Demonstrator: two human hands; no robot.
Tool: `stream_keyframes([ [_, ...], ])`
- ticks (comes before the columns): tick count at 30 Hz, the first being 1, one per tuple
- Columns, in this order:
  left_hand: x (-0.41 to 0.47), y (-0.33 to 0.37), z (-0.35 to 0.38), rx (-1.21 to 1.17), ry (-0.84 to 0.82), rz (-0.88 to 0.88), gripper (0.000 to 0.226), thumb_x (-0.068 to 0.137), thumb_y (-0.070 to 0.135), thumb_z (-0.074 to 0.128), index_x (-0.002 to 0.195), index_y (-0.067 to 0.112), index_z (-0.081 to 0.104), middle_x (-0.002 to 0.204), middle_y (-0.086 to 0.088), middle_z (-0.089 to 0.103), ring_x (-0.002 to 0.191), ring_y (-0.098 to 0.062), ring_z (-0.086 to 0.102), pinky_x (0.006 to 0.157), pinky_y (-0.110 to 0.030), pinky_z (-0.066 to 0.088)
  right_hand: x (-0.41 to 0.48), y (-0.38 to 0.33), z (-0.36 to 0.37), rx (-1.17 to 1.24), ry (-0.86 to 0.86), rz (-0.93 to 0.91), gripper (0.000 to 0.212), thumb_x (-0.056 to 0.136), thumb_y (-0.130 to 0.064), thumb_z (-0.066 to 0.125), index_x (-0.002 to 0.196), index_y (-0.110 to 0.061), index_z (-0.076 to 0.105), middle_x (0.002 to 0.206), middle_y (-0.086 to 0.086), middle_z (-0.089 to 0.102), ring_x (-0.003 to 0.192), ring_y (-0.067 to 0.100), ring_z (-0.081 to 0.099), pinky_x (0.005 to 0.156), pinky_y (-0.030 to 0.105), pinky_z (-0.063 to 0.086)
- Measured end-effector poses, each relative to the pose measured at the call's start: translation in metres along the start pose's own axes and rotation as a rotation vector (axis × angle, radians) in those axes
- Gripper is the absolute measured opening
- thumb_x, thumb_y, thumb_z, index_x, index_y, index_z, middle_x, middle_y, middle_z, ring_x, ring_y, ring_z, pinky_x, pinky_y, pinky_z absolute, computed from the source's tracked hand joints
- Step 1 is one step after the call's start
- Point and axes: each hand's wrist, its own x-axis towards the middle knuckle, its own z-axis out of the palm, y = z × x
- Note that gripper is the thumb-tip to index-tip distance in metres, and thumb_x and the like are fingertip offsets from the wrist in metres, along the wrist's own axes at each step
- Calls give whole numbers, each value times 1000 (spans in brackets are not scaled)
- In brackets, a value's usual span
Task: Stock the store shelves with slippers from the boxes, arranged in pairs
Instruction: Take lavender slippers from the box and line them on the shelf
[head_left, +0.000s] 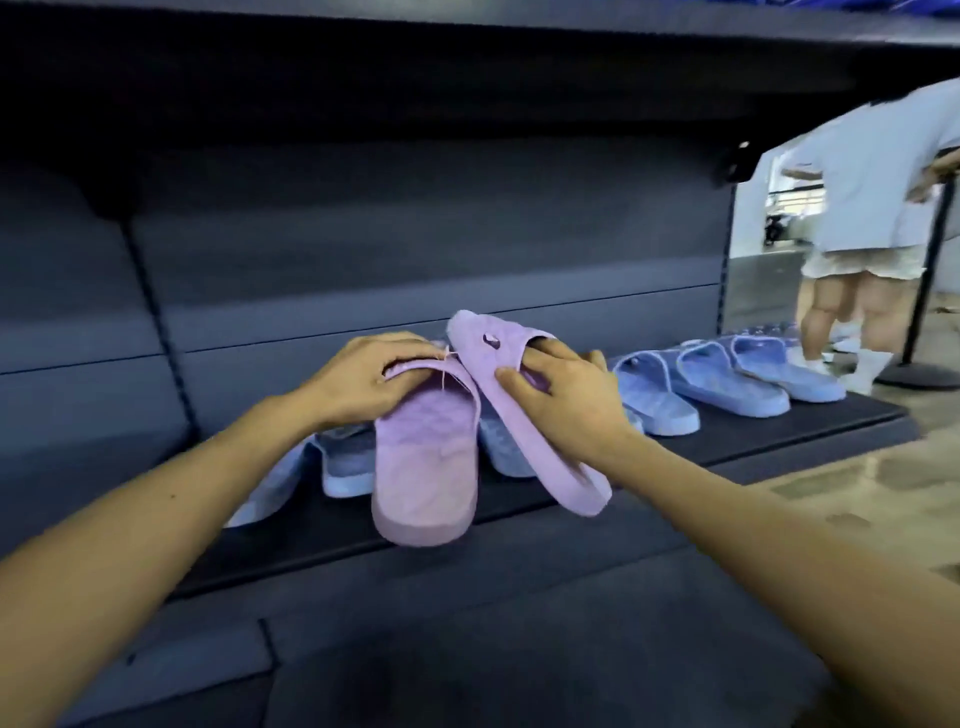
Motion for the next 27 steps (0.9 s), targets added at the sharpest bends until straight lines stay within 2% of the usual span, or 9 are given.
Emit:
stream_keyframes([
  [2, -24, -35, -20, 106, 1, -69, 53, 85, 44, 36, 119, 15, 64, 121, -1, 63, 109, -6, 51, 93, 0, 26, 12, -33, 23, 28, -72, -7, 32, 87, -55, 35, 98, -37, 60, 126, -21, 52, 106, 29, 44, 90, 37, 30],
  [4, -50, -69, -38, 205, 42, -172, 59, 84, 48, 28, 125, 18, 59, 126, 0, 61, 115, -18, 54, 101, -20, 34, 21, -63, 45, 30, -132, -33, 26, 91, -49, 40, 103, -37, 59, 129, -22, 49, 103, 27, 38, 84, 33, 22],
  [6, -77, -94, -54, 275, 118, -301, 56, 84, 43, 30, 127, 17, 57, 128, -1, 59, 117, -25, 54, 100, -34, 40, 28, -92, 67, 24, -183, -89, 28, 91, -50, 40, 104, -35, 59, 129, -21, 49, 103, 26, 35, 81, 32, 17],
  [9, -115, -122, -77, 300, 224, -459, 49, 83, 33, 36, 119, 14, 62, 122, -3, 63, 111, -26, 57, 92, -33, 41, 37, -133, 99, 36, -248, -144, 31, 91, -52, 39, 103, -32, 59, 127, -21, 49, 104, 28, 36, 79, 32, 16],
  [13, -160, -154, -101, 274, 308, -646, 21, 91, 24, 55, 106, 16, 67, 110, 0, 68, 100, -25, 61, 81, -27, 39, 41, -184, 134, 72, -337, -195, 32, 90, -52, 37, 100, -30, 58, 122, -20, 51, 92, 24, 32, 79, 32, 18],
  [17, -181, -174, -110, 206, 354, -797, 25, 87, 25, 63, 109, 12, 66, 110, -5, 68, 102, -26, 61, 86, -26, 39, 36, -226, 150, 83, -375, -278, 33, 90, -54, 37, 113, -37, 54, 129, -19, 50, 95, 26, 35, 80, 33, 19],
  [22, -189, -184, -99, 163, 401, -936, 26, 91, 17, 56, 116, 11, 62, 116, -12, 65, 110, -29, 57, 90, -25, 38, 30, -256, 170, -8, -453, -329, 48, 92, -60, 29, 131, -35, 41, 140, -9, 45, 108, 34, 40, 83, 38, 23],
  [27, -197, -184, -83, 165, 240, -1059, 42, 93, 23, 49, 133, 12, 45, 133, -15, 51, 126, -30, 43, 106, -33, 29, 27, -250, 198, -94, -584, -230, 48, 92, -58, 27, 127, -27, 37, 142, -4, 41, 113, 37, 34, 89, 41, 24],
])
